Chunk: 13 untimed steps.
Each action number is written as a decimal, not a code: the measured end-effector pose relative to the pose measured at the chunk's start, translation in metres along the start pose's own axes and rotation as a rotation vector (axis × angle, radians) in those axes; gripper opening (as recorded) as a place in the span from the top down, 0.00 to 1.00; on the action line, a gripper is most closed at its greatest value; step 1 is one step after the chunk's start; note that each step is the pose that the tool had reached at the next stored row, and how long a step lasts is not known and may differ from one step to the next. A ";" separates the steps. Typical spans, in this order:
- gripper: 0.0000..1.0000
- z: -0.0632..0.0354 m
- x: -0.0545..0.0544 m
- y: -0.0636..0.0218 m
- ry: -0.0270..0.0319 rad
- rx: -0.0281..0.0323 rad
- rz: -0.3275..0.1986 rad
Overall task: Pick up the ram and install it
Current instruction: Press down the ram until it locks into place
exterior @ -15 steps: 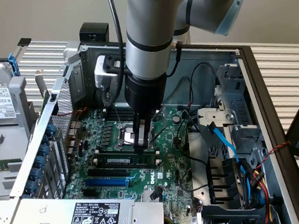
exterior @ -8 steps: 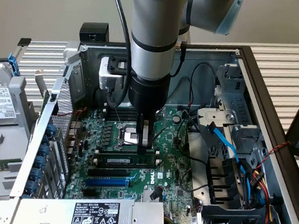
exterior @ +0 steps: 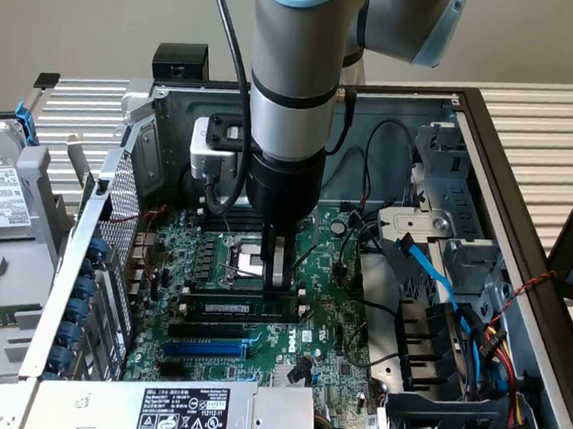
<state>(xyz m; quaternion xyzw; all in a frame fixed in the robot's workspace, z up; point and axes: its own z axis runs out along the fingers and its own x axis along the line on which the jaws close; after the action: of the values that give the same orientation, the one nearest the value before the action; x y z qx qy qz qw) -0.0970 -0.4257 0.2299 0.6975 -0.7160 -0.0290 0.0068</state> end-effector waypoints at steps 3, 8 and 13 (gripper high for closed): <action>0.89 0.0014 0.000 -0.0001 0.0036 0.0003 0.000; 0.89 0.0021 0.000 0.0001 0.0080 0.0007 0.000; 0.89 -0.0057 0.000 0.0082 0.0073 0.0135 0.000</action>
<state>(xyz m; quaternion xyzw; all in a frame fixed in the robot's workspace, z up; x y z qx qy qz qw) -0.1049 -0.4257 0.2360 0.6976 -0.7162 -0.0216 0.0047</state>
